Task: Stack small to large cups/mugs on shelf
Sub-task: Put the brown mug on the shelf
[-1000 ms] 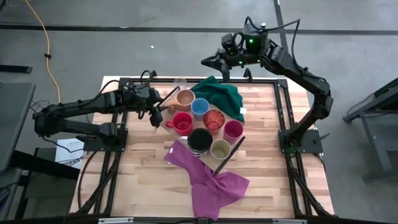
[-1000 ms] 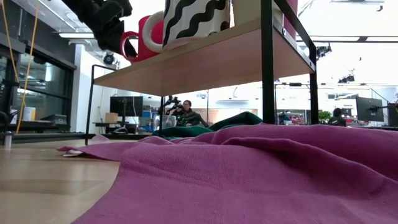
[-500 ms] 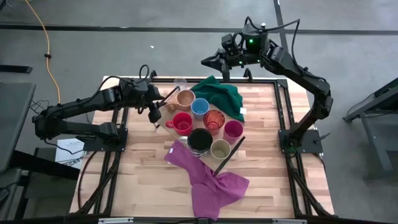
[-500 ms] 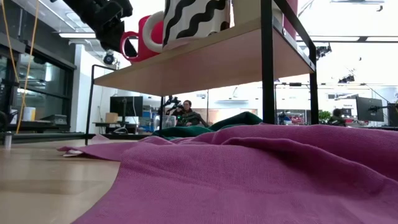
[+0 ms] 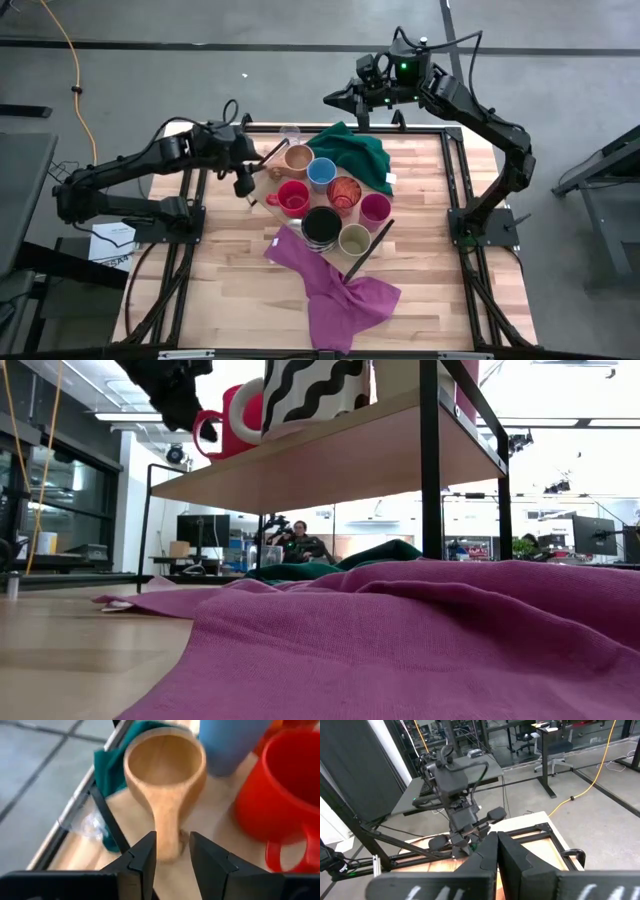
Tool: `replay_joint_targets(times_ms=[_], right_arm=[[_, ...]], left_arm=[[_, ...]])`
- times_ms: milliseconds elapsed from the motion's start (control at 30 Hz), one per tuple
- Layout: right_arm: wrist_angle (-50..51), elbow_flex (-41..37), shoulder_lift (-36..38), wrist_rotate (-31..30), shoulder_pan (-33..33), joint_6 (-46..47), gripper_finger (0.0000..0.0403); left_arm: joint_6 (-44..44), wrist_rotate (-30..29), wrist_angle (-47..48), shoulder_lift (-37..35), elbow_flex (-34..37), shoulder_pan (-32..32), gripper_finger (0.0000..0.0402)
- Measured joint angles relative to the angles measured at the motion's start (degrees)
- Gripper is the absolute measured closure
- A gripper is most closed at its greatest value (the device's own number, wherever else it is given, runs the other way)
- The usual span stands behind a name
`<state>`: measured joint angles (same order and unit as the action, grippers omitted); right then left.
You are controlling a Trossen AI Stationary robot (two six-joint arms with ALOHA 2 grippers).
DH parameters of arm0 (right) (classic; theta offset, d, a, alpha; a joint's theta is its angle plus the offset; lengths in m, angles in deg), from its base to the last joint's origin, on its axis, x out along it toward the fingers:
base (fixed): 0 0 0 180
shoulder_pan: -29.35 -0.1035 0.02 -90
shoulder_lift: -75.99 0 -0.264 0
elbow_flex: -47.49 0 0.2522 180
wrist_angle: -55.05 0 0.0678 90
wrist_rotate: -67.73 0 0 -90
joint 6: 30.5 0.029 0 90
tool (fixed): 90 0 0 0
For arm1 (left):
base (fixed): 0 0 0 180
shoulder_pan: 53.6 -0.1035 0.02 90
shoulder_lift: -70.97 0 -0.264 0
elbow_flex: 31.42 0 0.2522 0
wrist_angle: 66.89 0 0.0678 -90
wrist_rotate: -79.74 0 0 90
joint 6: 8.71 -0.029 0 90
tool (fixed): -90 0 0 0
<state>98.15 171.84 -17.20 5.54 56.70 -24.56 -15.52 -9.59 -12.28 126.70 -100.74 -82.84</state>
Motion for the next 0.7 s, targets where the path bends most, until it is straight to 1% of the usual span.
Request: replay_joint_targets(times_ms=[67,167,200,367,467,600,633,700], right_arm=[[0.0,0.0,0.0,0.0,0.0,0.0,0.0403],[0.0,0.0,0.0,-0.1,0.0,0.0,0.0403],[0.0,0.0,0.0,-0.1,0.0,-0.1,0.0403],[0.0,0.0,0.0,-0.1,0.0,-0.4,0.0403],[0.0,0.0,0.0,-0.1,0.0,-0.4,0.0403],[0.0,0.0,0.0,-0.1,0.0,-0.4,0.0403],[0.0,0.0,0.0,-0.1,0.0,-0.4,0.0403],[0.0,0.0,0.0,-0.1,0.0,-0.4,0.0403]], left_arm=[[0.0,1.3,0.9,0.0,0.1,0.0,0.0296],[0.1,6.3,0.2,0.1,0.0,0.0,0.0296],[0.1,7.1,0.3,0.1,0.0,0.0,0.0296],[-0.1,8.4,0.5,0.1,0.0,0.0,0.0302],[-0.3,8.8,0.5,0.1,0.0,0.0,0.033],[-0.3,9.1,0.9,0.1,0.0,0.0,0.0387],[-0.3,9.2,1.0,0.1,0.0,0.0,0.0394],[-0.4,9.2,1.2,0.1,0.0,0.0,0.0391]])
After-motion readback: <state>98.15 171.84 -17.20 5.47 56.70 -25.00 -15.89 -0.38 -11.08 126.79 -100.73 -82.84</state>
